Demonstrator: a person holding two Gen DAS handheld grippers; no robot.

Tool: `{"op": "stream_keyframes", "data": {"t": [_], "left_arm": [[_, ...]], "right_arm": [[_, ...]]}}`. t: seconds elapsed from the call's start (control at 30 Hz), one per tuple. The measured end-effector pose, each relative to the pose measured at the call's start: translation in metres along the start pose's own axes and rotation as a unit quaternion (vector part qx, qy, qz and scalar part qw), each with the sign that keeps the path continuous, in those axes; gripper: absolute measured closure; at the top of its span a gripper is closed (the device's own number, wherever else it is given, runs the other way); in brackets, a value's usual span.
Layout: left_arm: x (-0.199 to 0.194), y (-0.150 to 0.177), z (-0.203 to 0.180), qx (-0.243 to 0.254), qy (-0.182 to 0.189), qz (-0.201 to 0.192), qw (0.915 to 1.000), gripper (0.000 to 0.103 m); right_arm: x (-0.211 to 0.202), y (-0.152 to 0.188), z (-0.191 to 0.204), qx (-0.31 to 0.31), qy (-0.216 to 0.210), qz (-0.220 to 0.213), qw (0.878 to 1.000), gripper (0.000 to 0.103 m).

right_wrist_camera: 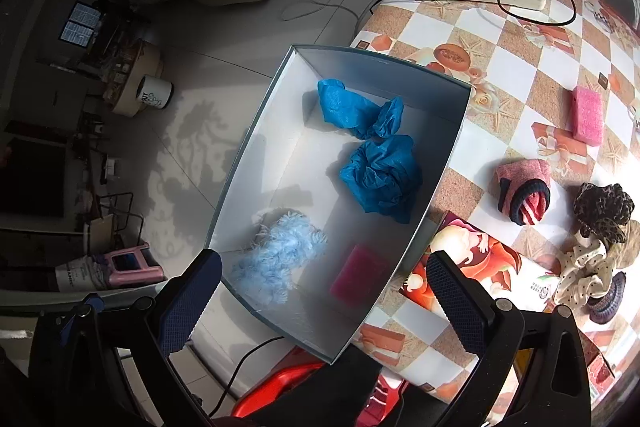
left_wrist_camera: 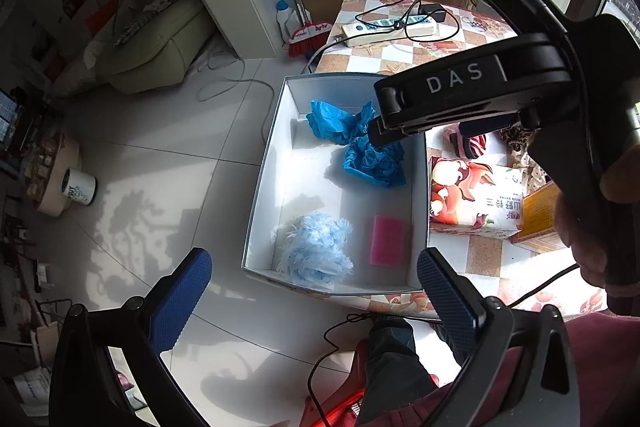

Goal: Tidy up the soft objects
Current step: 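Withdraw both tools from the box and move toward the remaining items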

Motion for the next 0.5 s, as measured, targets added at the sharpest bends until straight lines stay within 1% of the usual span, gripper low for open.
{"op": "stream_keyframes", "data": {"t": [0.27, 0.37, 0.5], "left_arm": [[0.007, -0.013, -0.016, 0.024, 0.004, 0.013, 0.9996, 0.0], [0.011, -0.02, -0.027, 0.037, 0.01, 0.015, 0.9991, 0.0], [0.014, -0.029, -0.047, 0.065, 0.025, 0.015, 0.9975, 0.0]], "right_arm": [[-0.006, 0.003, -0.019, 0.021, -0.015, 0.004, 1.0, 0.0], [-0.015, 0.005, -0.032, 0.037, -0.017, -0.006, 0.999, 0.0], [-0.036, 0.009, -0.059, 0.074, -0.021, -0.03, 0.997, 0.0]]}}
Point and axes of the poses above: each gripper's, at about its wrist camera, not at the fingertips, and x roughly the way its jaws point, z to its left, y to its underside, the point moved 4 cm from there along x, roughly the way its jaws point, and after that the axes turned 7 degrees about z, right-handed, at the moved point
